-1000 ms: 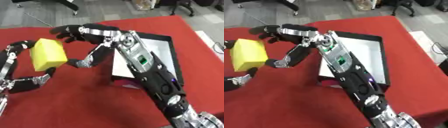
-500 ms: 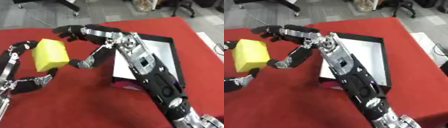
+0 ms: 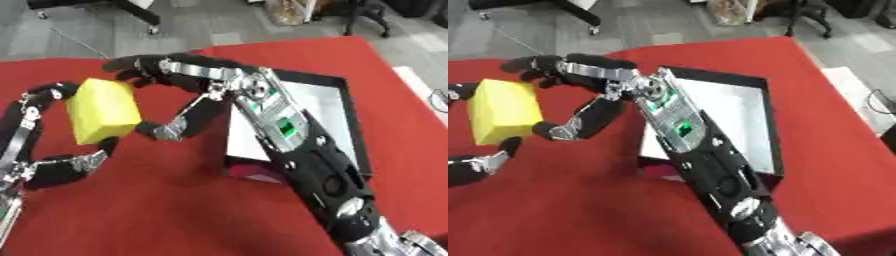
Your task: Pick up the objects with one hand, pass them to the other hand, and then place them into the box on the other side of the table.
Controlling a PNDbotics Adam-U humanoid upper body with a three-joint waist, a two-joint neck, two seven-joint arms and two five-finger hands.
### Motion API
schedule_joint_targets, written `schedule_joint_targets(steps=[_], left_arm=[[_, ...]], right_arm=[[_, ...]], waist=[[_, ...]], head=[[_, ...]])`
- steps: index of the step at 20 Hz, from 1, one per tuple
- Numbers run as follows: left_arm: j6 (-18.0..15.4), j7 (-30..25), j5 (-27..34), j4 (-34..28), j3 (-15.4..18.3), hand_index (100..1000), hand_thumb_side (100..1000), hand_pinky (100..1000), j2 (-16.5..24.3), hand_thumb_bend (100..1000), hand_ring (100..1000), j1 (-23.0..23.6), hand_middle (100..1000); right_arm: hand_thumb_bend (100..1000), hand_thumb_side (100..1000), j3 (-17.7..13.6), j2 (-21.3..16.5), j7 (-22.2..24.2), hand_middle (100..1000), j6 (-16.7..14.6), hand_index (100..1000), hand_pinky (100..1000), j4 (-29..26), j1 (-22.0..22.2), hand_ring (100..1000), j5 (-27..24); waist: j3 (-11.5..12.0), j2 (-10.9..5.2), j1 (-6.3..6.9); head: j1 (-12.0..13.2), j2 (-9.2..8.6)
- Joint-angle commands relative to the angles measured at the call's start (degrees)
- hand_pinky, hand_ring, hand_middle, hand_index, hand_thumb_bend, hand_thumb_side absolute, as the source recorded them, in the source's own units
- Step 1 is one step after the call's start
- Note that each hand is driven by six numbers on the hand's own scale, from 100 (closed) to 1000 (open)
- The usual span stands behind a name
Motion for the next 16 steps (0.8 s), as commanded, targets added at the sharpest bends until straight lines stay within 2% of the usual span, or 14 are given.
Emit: schedule_joint_targets(steps=[1, 11, 14, 16], left_arm=[[0.1, 0.1, 0.6, -0.6, -0.2, 500, 130, 920, 0.1, 100, 658, -1.3, 467], [0.0, -0.8, 2.1, -1.6, -1.0, 500, 138, 926, -0.9, 100, 658, -1.3, 465], [0.0, -1.1, 2.2, -1.5, -1.2, 501, 142, 930, -1.3, 100, 658, -1.4, 465], [-0.1, -1.3, 2.4, -1.5, -1.3, 503, 144, 932, -1.5, 100, 658, -1.4, 465]], right_arm=[[225, 100, -0.2, -0.1, -0.1, 1000, 0.4, 1000, 966, -0.9, -1.0, 1000, 0.2], [214, 100, -0.1, 0.2, -0.1, 1000, 0.6, 1000, 964, -0.8, -1.0, 1000, 0.7], [177, 100, -0.2, 0.2, 0.1, 1000, 0.9, 1000, 952, -0.7, -1.0, 1000, 0.8], [144, 100, -0.3, 0.2, -0.3, 1000, 1.7, 969, 929, -0.4, -0.9, 1000, 1.0]], waist=[[0.1, 0.18, 0.81], [0.5, 0.36, 0.94], [0.6, 0.47, 1.01], [0.6, 0.54, 1.09]], head=[[-0.2, -0.71], [-0.7, -0.88], [-0.7, -0.91], [-0.8, -0.90]])
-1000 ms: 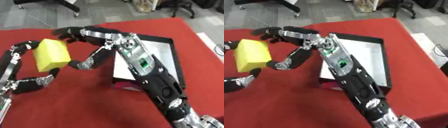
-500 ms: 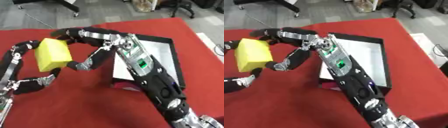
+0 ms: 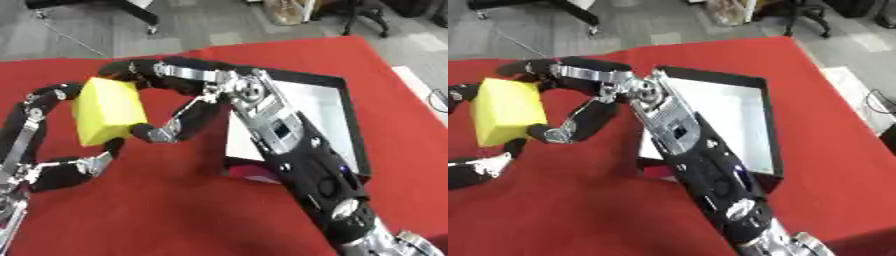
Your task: Pick up the objects with one hand, pass them to the other hand, and then place them into the box on the other side of the table.
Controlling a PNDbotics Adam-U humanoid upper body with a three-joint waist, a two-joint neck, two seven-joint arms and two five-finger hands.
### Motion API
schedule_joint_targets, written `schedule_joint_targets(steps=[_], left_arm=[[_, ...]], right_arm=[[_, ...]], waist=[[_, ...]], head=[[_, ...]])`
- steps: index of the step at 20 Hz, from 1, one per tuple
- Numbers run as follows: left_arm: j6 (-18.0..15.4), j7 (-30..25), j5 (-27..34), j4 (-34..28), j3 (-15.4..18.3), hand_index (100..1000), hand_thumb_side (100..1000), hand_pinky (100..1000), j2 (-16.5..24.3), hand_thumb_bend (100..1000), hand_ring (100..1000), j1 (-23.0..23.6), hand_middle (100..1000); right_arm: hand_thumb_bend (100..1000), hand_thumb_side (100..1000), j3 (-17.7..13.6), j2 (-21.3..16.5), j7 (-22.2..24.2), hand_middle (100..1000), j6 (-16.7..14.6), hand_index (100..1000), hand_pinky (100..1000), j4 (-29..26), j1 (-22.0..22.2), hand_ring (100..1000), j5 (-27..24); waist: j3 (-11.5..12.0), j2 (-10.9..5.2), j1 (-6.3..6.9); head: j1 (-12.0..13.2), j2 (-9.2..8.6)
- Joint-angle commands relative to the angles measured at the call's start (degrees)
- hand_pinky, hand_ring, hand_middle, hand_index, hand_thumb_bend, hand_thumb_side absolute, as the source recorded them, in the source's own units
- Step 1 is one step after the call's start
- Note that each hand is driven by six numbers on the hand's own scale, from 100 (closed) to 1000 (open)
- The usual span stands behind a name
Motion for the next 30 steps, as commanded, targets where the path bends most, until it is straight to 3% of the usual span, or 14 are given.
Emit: schedule_joint_targets(steps=[1, 11, 17, 18, 19, 21, 22, 24, 30], left_arm=[[-0.2, -0.4, 0.4, -1.0, -0.1, 503, 145, 933, 0.0, 100, 658, -1.0, 465], [-1.1, -0.3, 2.9, -1.4, -0.3, 511, 163, 940, -0.3, 100, 658, -0.8, 463], [-1.6, 0.1, 4.3, -1.5, -0.2, 531, 182, 948, -0.3, 100, 662, -0.7, 467], [-1.6, 0.2, 4.4, -1.4, -0.1, 589, 163, 964, -0.3, 100, 672, -0.7, 484], [-1.5, 0.2, 4.5, -1.3, 0.0, 616, 163, 973, -0.3, 100, 677, -0.7, 492], [-1.2, 0.0, 4.7, -1.0, 0.3, 722, 184, 1000, -0.3, 204, 709, -0.5, 535], [-1.1, -0.1, 4.9, -0.9, 0.3, 728, 187, 1000, -0.2, 214, 712, -0.4, 539], [-1.0, -0.5, 5.1, -0.9, 0.5, 789, 240, 1000, -0.1, 326, 746, -0.3, 581], [-0.9, -1.8, 5.4, -0.8, 1.2, 842, 347, 1000, 0.3, 527, 785, 0.1, 633]], right_arm=[[140, 100, -0.4, -0.1, -0.6, 1000, 1.3, 962, 924, -0.4, -0.9, 1000, 0.5], [100, 100, -0.4, -0.2, -1.8, 967, 3.7, 857, 861, -0.2, -0.8, 923, 0.9], [100, 100, -0.4, -0.2, -1.4, 866, 4.7, 767, 822, -0.1, -0.8, 830, 0.2], [100, 100, -0.4, -0.1, -1.3, 787, 4.9, 688, 798, -0.1, -0.8, 772, -0.2], [100, 100, -0.5, -0.2, -1.1, 774, 5.2, 673, 789, -0.1, -0.8, 758, -0.8], [100, 100, -0.6, -0.2, -1.2, 744, 6.0, 630, 760, -0.2, -0.8, 715, -2.2], [100, 100, -0.6, -0.2, -1.3, 744, 6.4, 628, 758, -0.3, -0.8, 713, -2.9], [100, 100, -0.6, -0.3, -1.4, 740, 7.3, 607, 743, -0.5, -0.8, 701, -3.9], [100, 100, -1.0, -0.6, -3.2, 721, 9.9, 568, 728, -1.2, -0.7, 692, -5.8]], waist=[[0.2, 0.20, 1.03], [0.2, 0.22, 1.05], [0.2, 0.19, 1.05], [0.1, 0.19, 1.03], [0.1, 0.19, 1.03], [0.1, 0.19, 1.04], [0.1, 0.18, 1.06], [0.1, 0.15, 1.10], [0.0, -0.02, 1.11]], head=[[-0.2, -0.64], [-0.7, -0.83], [-1.6, -0.32], [-1.7, -0.28], [-1.8, -0.25], [-1.7, -0.26], [-1.7, -0.26], [-1.7, -0.33], [-1.5, -0.42]])
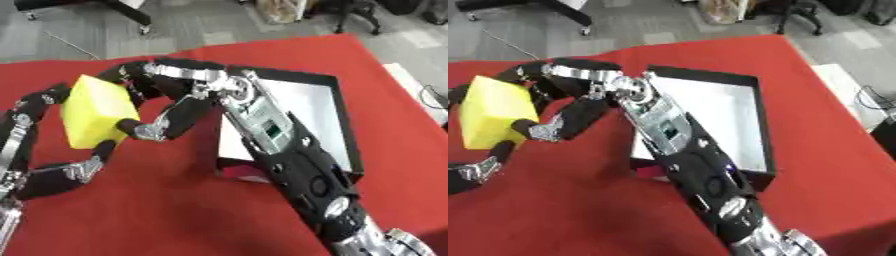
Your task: Pick up the objects with one hand, pass them to the other hand, and then place them into the box on the other side of the table.
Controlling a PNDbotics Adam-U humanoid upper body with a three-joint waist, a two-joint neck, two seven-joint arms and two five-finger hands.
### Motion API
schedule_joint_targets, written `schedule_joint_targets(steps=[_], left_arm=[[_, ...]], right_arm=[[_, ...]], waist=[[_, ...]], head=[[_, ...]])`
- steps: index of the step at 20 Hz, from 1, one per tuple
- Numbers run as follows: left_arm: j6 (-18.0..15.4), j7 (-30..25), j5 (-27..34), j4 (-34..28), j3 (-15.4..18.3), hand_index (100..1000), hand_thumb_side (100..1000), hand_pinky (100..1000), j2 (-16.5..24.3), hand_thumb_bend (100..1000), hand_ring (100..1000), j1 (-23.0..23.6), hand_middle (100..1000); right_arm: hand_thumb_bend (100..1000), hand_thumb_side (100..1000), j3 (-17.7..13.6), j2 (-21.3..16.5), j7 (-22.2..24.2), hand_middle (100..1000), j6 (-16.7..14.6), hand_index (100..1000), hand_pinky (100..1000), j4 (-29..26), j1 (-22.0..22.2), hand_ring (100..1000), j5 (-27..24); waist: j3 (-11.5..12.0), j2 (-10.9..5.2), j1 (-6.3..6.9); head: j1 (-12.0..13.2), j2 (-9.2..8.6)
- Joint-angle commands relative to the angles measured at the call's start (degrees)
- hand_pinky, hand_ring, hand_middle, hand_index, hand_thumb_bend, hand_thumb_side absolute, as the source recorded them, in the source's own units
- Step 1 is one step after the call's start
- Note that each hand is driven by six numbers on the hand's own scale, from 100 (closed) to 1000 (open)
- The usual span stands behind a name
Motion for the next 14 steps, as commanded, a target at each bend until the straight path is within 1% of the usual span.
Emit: schedule_joint_targets(steps=[1, 5, 9, 14], left_arm=[[-0.1, -0.6, 0.5, -1.0, 0.8, 848, 356, 1000, 0.7, 547, 787, -0.4, 636], [-0.2, -0.4, 0.7, -1.1, 1.3, 870, 403, 1000, 1.3, 630, 796, 0.1, 648], [-0.1, 0.1, 1.2, -1.2, 2.0, 873, 413, 1000, 2.0, 652, 800, 0.9, 651], [0.4, 1.1, 2.3, -1.7, 3.1, 871, 411, 1000, 3.7, 649, 800, 2.3, 649]], right_arm=[[100, 100, -1.0, -0.8, -1.1, 720, 1.2, 565, 728, -1.3, -0.7, 692, -0.9], [100, 100, -1.4, -1.1, -2.0, 716, 1.7, 561, 725, -1.7, -0.6, 690, -1.3], [100, 100, -1.7, -1.7, -2.7, 715, 1.7, 561, 723, -1.9, -0.3, 690, -1.3], [100, 100, -1.9, -3.2, -3.8, 715, 1.1, 562, 722, -2.0, 0.1, 690, -1.3]], waist=[[-0.1, -0.11, 0.83], [-0.3, -0.30, 0.83], [-0.5, -0.53, 0.82], [-1.0, -0.96, 0.67]], head=[[0.0, -0.27], [0.0, -0.19], [0.2, -0.32], [0.1, 0.28]])
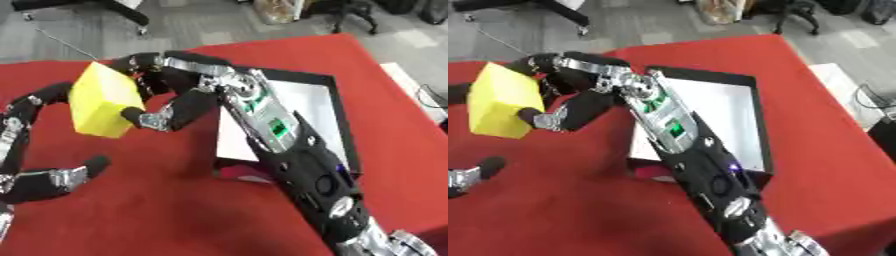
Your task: Pick up the objects with one hand, pass them to the other hand, and then place them into the box on the other side of the table.
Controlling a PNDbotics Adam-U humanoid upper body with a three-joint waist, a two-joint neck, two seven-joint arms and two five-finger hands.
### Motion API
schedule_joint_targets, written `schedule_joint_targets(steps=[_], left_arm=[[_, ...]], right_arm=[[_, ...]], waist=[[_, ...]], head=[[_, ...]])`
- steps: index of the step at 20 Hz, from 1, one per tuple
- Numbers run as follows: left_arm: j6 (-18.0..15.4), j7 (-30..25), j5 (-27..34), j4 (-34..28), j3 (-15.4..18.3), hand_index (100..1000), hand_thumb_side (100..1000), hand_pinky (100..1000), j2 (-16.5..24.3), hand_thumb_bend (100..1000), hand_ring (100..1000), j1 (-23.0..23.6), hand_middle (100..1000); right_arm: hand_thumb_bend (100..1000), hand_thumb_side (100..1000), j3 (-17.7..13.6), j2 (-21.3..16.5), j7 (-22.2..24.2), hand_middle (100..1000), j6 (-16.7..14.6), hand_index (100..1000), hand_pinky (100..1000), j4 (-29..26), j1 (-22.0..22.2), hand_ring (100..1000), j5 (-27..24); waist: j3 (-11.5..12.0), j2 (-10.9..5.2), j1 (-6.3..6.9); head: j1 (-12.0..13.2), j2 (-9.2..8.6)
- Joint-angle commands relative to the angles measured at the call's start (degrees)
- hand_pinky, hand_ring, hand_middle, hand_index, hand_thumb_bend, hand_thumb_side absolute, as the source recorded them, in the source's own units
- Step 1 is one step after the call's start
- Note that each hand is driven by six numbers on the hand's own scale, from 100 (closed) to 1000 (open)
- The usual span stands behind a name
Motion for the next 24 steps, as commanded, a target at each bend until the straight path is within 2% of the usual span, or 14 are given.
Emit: schedule_joint_targets(steps=[1, 5, 9, 14, 19, 24], left_arm=[[0.3, 1.1, 0.8, -1.5, 1.5, 866, 401, 1000, 2.8, 633, 798, 0.3, 646], [0.8, 3.5, 2.4, -2.7, 3.5, 859, 397, 1000, 6.5, 621, 794, 2.6, 641], [1.5, 4.9, 3.2, -3.4, 4.8, 854, 396, 1000, 8.4, 618, 793, 3.9, 640], [1.7, 5.8, 3.7, -3.9, 5.4, 852, 395, 1000, 9.6, 618, 793, 4.4, 640], [1.9, 7.5, 4.4, -4.8, 6.9, 850, 385, 1000, 11.0, 622, 793, 5.2, 641], [2.2, 8.3, 5.0, -5.5, 7.5, 848, 386, 1000, 11.5, 622, 793, 5.8, 641]], right_arm=[[108, 100, -0.9, -2.3, -1.1, 714, -0.5, 563, 721, -1.4, -0.7, 692, -0.3], [132, 100, -2.5, -6.9, -4.3, 712, -2.3, 564, 721, -1.4, 0.6, 694, -0.4], [153, 100, -3.7, -10.5, -6.7, 712, -3.8, 565, 724, -1.4, 2.2, 698, -0.2], [163, 100, -4.9, -13.6, -8.7, 712, -5.2, 566, 724, -1.2, 4.4, 700, 0.7], [195, 100, -7.4, -19.4, -11.4, 718, -7.0, 570, 727, -0.6, 9.6, 705, 3.0], [220, 100, -9.3, -22.3, -13.3, 724, -8.8, 575, 728, -0.2, 13.9, 711, 5.6]], waist=[[-0.4, -1.18, 0.52], [-1.7, -1.78, 0.10], [-2.7, -2.11, -0.14], [-3.3, -2.19, -0.22], [-3.7, -2.25, 0.33], [-3.8, -2.17, 0.77]], head=[[-0.1, 0.64], [-0.5, 2.45], [-0.7, 3.40], [-0.5, 3.60], [-0.4, 3.23], [-3.2, 3.87]])
